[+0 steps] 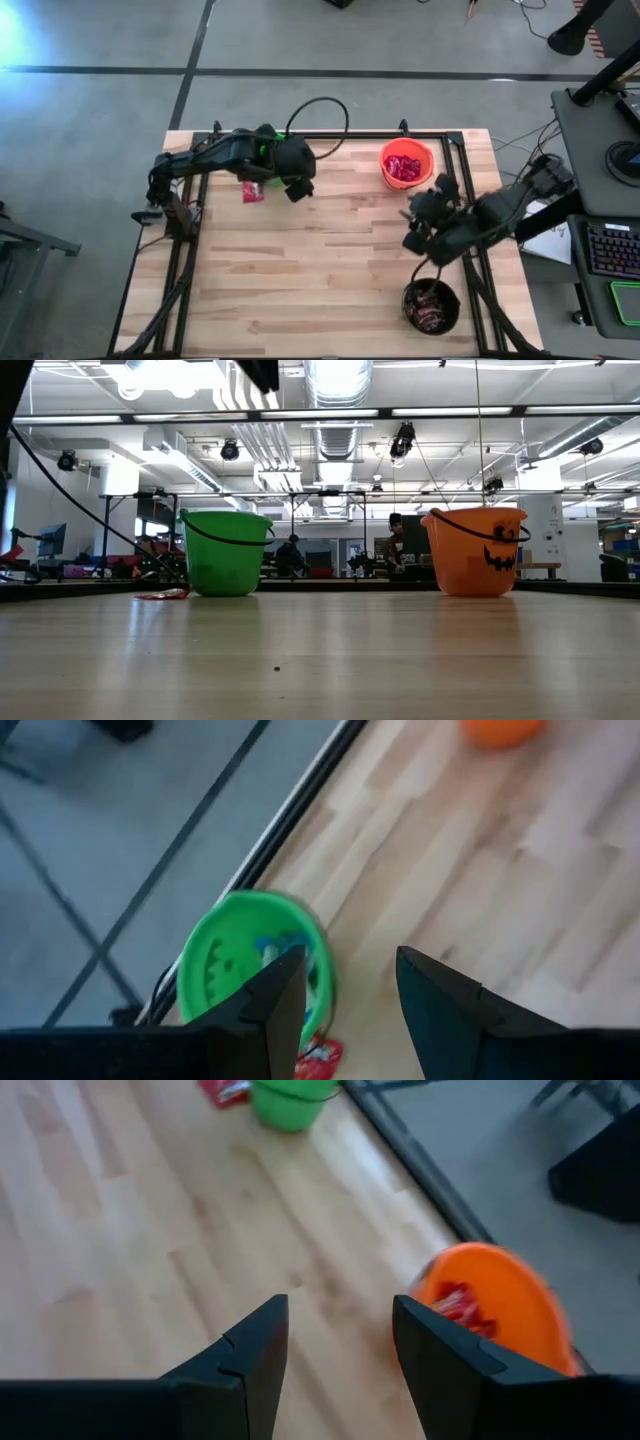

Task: Sort candy
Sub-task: Put the red candy into the orange bucket

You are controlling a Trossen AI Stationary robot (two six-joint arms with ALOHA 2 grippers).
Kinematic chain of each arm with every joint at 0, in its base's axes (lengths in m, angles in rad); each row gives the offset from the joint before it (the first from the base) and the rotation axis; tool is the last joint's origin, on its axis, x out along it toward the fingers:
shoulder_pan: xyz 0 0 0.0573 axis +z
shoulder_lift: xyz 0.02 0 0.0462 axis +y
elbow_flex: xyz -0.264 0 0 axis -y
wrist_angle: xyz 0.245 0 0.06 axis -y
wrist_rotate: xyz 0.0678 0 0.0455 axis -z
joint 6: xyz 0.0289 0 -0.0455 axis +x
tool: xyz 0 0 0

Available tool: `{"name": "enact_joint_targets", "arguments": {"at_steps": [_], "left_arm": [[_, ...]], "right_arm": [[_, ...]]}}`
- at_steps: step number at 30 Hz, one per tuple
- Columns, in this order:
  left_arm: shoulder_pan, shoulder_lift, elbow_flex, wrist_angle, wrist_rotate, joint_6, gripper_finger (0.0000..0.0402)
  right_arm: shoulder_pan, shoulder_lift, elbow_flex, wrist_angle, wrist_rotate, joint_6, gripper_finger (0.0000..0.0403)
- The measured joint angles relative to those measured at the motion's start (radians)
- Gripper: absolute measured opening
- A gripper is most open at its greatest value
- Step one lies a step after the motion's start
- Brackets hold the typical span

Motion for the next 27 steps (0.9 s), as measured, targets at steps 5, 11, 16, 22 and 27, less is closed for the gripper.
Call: {"name": "enact_joint_targets", "arguments": {"at_steps": [5, 11, 16, 22, 27], "left_arm": [[0.079, -0.029, -0.117, 0.001, 0.043, -0.037, 0.0139], [0.117, -0.112, -0.302, 0.000, 0.075, -0.133, 0.0139], [0.116, -0.195, -0.450, 0.000, 0.125, -0.193, 0.0139], [0.116, -0.293, -0.607, 0.001, 0.215, -0.216, 0.0139], [0.116, -0.370, -0.719, 0.001, 0.281, -0.203, 0.0139]], "right_arm": [[-0.058, -0.098, 0.000, -0.009, 0.015, -0.090, 0.0171], [-0.088, -0.196, 0.000, -0.012, 0.015, -0.146, 0.0171], [-0.092, -0.241, 0.000, -0.012, 0.017, -0.169, 0.0171], [-0.092, -0.257, 0.000, -0.018, 0.017, -0.170, 0.0171], [-0.092, -0.251, 0.000, -0.018, 0.017, -0.179, 0.0171]]}}
